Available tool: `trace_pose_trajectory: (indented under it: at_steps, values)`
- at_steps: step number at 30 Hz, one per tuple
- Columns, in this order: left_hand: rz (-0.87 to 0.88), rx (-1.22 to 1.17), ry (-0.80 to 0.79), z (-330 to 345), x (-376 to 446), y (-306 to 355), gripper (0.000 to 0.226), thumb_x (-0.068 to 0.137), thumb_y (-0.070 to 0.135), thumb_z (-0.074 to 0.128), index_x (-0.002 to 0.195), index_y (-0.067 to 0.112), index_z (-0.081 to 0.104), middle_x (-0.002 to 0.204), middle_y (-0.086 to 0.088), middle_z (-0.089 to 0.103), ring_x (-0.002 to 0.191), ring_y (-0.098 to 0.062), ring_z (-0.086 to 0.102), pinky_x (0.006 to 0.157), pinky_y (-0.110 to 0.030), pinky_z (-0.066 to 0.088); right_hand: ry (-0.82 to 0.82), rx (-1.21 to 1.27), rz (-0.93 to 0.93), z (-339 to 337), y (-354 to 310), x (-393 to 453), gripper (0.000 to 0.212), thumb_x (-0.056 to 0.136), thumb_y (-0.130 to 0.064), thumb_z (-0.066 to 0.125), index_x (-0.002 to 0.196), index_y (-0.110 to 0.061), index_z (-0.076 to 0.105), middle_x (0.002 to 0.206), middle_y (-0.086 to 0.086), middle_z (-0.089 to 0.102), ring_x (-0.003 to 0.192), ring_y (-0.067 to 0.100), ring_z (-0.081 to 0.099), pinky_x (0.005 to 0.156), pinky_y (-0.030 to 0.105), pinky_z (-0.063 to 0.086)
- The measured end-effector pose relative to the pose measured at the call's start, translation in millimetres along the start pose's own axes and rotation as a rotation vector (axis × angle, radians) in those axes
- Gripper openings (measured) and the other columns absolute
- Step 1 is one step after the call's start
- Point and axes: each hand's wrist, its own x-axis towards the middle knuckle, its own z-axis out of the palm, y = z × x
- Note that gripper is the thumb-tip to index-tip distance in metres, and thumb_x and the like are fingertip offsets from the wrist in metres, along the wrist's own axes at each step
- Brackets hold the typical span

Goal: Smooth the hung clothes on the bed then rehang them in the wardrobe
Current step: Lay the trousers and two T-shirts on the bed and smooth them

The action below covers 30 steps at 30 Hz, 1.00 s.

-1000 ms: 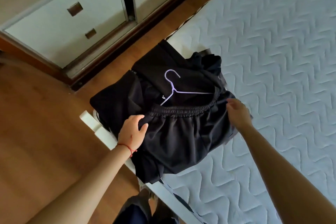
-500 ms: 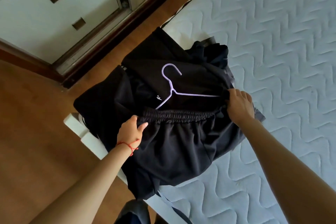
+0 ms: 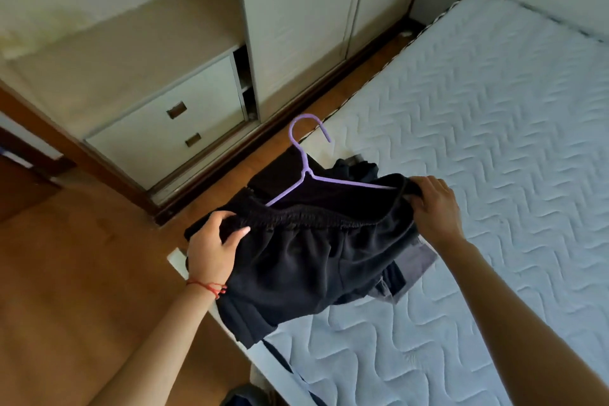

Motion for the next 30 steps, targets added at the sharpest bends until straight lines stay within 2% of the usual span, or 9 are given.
trace_pose_trajectory:
  at_steps: [2,7,9,14,21,25,30]
  values:
    - [0.030,-0.011,0.064,-23.6,5.5,17.6,0.031,0.079,0.017,0.069,0.103,-0.002,0.061,0.097,-0.019,0.070,0.091,-0.036,0.064,0.071,-0.028,0.040,0.068,0.035,-0.008,-25.9,-19.2,2.0,0.037,0.078,-0.015,0.043,0.106,-0.001,0.062,0.099,0.019,0.065,0.095,0.039,0.055,0.084,0.044,0.042]
    - [0.169,-0.062,0.213,-96.2,26.3,65.2,0.033,0.080,0.021,0.067,0.105,-0.001,0.060,0.099,-0.021,0.068,0.094,-0.037,0.063,0.077,-0.040,0.048,0.276,0.098,-0.073,-104.4,-72.7,0.7,0.033,0.081,-0.013,0.045,0.106,-0.001,0.063,0.102,0.018,0.065,0.098,0.039,0.054,0.086,0.046,0.042]
    - [0.254,-0.097,0.294,-128.7,32.5,90.6,0.032,0.080,0.019,0.067,0.104,-0.001,0.061,0.099,-0.021,0.069,0.094,-0.036,0.063,0.078,-0.037,0.046,0.361,0.134,-0.080,-139.1,-94.3,-3.5,0.025,0.085,-0.006,0.051,0.107,-0.002,0.063,0.104,0.017,0.065,0.100,0.038,0.053,0.087,0.045,0.041]
    - [0.474,-0.183,0.411,-201.2,37.2,145.8,0.030,0.078,0.019,0.069,0.100,0.000,0.063,0.096,-0.018,0.070,0.090,-0.036,0.064,0.079,-0.038,0.048,0.572,0.161,-0.095,-215.5,-136.2,-33.0,0.023,0.084,0.000,0.055,0.105,-0.004,0.064,0.102,0.015,0.065,0.100,0.035,0.054,0.088,0.042,0.041]
    - [0.679,-0.391,0.412,-282.4,6.3,190.1,0.027,0.079,0.017,0.068,0.101,0.001,0.065,0.093,-0.016,0.071,0.085,-0.030,0.064,0.076,-0.027,0.045,0.912,0.106,-0.091,-301.5,-199.2,-127.0,0.021,0.080,-0.002,0.056,0.099,-0.005,0.066,0.092,0.013,0.066,0.093,0.032,0.054,0.083,0.032,0.036]
    - [0.825,-0.485,0.371,-317.4,-20.5,224.7,0.024,0.081,0.016,0.066,0.100,0.002,0.065,0.093,-0.016,0.070,0.086,-0.029,0.064,0.078,-0.030,0.048,1.062,0.042,-0.034,-345.5,-220.5,-192.2,0.021,0.080,-0.002,0.058,0.099,-0.003,0.066,0.090,0.014,0.065,0.091,0.032,0.054,0.081,0.025,0.032]
    - [1.022,-0.574,0.340,-338.3,-77.8,286.3,0.021,0.079,0.013,0.067,0.098,0.002,0.068,0.092,-0.017,0.070,0.087,-0.031,0.065,0.085,-0.036,0.049,1.199,-0.045,0.055,-404.7,-222.1,-283.8,0.021,0.081,-0.002,0.060,0.101,0.000,0.067,0.092,0.017,0.066,0.091,0.035,0.057,0.083,0.025,0.034]
